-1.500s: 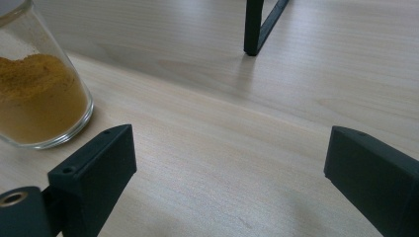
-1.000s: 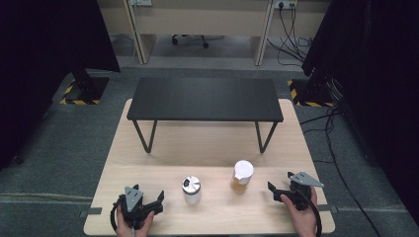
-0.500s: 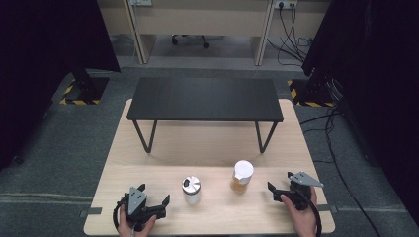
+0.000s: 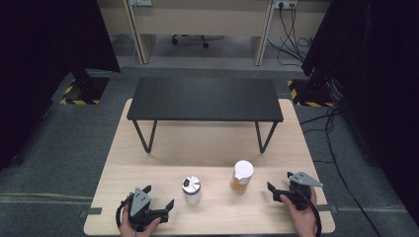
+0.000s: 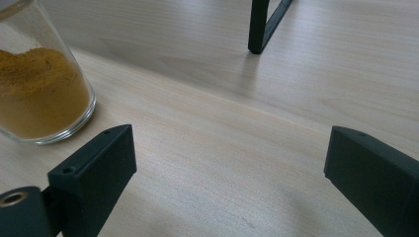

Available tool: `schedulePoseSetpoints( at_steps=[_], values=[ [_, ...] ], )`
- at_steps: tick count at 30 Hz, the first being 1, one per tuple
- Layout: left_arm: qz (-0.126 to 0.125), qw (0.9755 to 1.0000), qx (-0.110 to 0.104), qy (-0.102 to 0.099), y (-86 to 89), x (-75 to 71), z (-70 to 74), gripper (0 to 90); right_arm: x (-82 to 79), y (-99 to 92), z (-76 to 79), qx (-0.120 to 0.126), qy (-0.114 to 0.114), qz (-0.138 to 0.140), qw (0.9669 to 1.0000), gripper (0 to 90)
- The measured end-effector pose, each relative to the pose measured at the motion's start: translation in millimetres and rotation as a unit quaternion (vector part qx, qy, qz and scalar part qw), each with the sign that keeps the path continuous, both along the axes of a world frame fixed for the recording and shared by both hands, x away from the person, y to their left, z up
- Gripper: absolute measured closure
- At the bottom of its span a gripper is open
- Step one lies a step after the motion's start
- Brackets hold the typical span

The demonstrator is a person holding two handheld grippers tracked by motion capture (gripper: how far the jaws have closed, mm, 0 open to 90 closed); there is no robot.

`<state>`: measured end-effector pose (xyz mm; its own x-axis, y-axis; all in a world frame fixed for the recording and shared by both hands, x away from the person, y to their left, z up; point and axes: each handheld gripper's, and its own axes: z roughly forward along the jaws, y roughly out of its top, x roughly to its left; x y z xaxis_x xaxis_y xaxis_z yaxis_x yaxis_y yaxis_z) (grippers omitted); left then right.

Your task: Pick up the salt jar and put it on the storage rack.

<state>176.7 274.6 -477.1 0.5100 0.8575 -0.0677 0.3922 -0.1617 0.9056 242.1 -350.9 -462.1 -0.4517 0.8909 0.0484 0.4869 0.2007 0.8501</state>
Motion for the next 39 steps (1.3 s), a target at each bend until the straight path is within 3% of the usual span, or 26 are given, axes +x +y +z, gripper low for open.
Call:
schedulePoseSetpoints(
  at_steps=[11,39],
  values=[
    [-0.036,0.9993,0.007,0.004,-6.6,3.5,2.9,1.2,0.1,0.6,0.4,-0.002,0.0,0.001,1.0,5.9],
    [-0.083,0.9964,0.017,-0.005,-45.1,15.1,2.0,0.9,1.1,1.0,0.7,-0.004,0.002,0.004,1.0,5.9]
  ],
)
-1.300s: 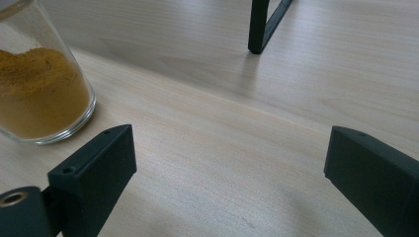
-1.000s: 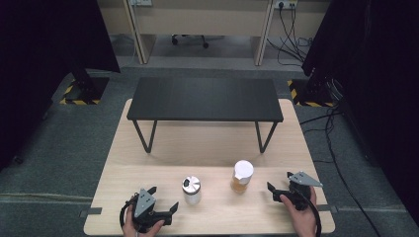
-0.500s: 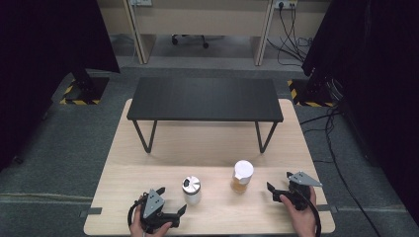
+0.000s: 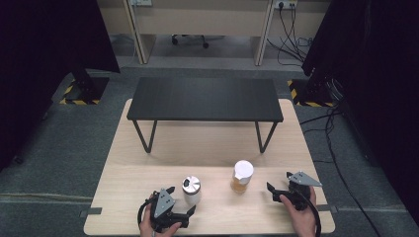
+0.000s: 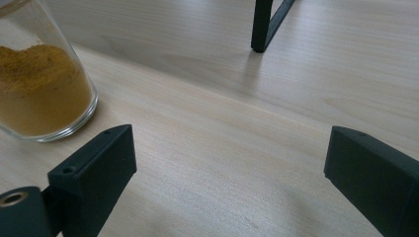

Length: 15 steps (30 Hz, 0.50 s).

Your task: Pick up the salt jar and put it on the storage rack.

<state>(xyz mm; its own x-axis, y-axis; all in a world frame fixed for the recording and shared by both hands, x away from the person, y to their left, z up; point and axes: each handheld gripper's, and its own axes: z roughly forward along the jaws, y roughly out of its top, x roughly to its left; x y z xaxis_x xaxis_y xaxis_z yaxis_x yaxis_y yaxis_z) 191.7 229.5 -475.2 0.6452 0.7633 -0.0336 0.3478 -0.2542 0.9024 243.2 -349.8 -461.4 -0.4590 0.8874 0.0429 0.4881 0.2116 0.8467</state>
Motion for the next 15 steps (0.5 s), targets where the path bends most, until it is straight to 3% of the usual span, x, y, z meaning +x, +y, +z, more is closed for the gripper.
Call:
schedulePoseSetpoints(
  at_steps=[15],
  values=[
    [0.0,1.0,0.001,-0.004,-13.4,7.9,-0.6,1.3,0.0,1.1,0.4,-0.002,0.001,0.0,1.0,6.0]
  ],
)
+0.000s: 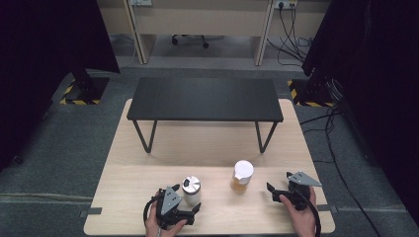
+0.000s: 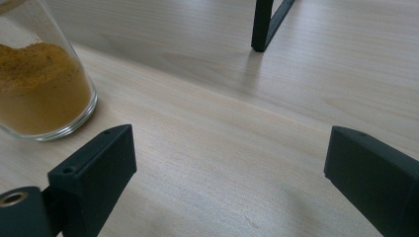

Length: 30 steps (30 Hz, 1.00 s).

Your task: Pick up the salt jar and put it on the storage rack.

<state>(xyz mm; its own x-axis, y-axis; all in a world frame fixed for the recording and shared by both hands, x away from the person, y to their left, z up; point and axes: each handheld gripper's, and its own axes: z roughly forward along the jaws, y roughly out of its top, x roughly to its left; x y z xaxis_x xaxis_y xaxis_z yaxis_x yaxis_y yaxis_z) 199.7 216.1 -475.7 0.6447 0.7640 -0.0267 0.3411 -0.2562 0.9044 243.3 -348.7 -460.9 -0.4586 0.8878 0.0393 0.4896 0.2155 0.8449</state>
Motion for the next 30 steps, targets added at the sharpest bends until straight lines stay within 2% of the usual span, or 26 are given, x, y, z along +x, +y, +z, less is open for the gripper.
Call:
schedulePoseSetpoints(
  at_steps=[14,26,30],
  values=[
    [0.011,0.9999,0.002,-0.004,-9.5,5.5,-0.8,3.2,0.5,-0.1,0.1,0.0,0.001,0.003,1.0,5.9],
    [0.02,0.9998,-0.003,0.0,-12.9,11.8,-3.2,13.1,0.6,0.0,0.3,0.0,0.001,0.004,1.0,5.9],
    [0.019,0.9998,0.001,0.001,-13.6,14.3,-2.2,17.1,0.4,0.0,0.2,0.0,0.001,0.004,1.0,5.9]
  ],
)
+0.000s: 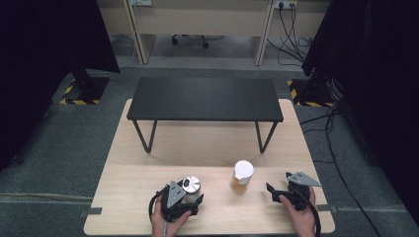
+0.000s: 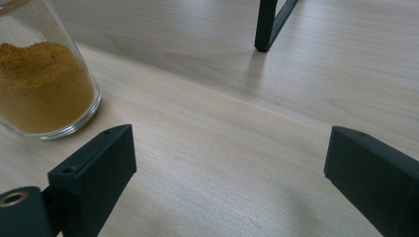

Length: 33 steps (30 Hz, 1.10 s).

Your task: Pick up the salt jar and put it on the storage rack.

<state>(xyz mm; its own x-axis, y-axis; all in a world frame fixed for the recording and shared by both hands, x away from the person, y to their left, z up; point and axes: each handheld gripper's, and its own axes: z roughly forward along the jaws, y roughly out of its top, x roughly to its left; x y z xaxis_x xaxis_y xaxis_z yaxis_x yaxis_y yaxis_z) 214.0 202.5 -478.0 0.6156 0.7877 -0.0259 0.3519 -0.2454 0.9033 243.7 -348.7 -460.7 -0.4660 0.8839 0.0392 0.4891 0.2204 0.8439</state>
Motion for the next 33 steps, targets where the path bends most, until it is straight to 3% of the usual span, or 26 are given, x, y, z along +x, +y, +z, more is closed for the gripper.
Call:
schedulePoseSetpoints(
  at_steps=[9,33],
  values=[
    [-0.011,0.9999,-0.008,0.001,2.9,3.2,-1.6,30.2,0.4,-0.1,0.1,-0.001,0.0,0.002,1.0,6.0],
    [-0.015,0.9999,-0.006,-0.003,3.5,3.4,-2.2,30.8,0.6,0.2,0.1,-0.001,0.001,0.003,1.0,6.0]
  ],
)
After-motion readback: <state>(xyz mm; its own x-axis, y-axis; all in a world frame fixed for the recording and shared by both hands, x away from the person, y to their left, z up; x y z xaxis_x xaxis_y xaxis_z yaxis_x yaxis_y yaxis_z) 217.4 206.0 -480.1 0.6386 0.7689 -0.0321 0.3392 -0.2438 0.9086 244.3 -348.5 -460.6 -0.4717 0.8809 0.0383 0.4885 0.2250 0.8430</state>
